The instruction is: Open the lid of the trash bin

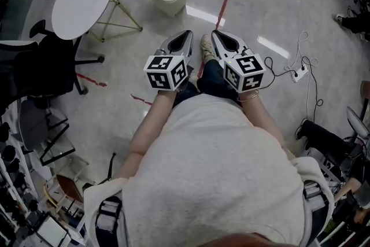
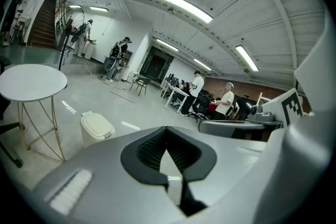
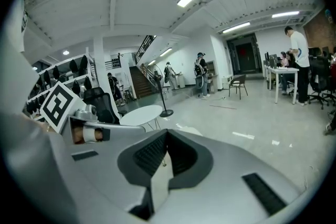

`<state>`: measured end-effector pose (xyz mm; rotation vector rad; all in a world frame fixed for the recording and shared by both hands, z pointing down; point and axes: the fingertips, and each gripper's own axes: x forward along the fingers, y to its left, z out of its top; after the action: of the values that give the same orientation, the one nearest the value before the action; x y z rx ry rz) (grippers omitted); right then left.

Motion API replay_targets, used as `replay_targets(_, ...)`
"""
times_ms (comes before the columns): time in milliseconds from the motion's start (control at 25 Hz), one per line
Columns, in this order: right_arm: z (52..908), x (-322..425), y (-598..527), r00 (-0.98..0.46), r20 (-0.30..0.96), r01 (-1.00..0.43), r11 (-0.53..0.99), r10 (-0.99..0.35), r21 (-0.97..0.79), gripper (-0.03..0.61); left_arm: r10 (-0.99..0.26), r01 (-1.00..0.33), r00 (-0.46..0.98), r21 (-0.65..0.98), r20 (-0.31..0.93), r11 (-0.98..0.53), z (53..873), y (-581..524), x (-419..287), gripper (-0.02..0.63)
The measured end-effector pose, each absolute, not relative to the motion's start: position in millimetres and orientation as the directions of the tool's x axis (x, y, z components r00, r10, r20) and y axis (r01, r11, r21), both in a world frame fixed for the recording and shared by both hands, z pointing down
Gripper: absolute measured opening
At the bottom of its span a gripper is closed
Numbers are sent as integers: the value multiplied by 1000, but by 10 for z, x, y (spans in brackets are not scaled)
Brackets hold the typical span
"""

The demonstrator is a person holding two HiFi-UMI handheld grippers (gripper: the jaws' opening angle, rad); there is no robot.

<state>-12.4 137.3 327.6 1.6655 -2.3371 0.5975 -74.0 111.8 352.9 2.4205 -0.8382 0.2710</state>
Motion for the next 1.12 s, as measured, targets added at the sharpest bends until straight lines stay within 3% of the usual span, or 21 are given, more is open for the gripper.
replay_targets(680,3216,198,-611,-514,355,-858,465,-781,-218,8,-587,-707,707,416,394,-572,3558,-703,-397,9)
replay_targets(1120,3452,616,-1450,-620,399,-784,550,-675,-288,7,-672,-813,578,398,463,-425,3797,-1538,-35,9)
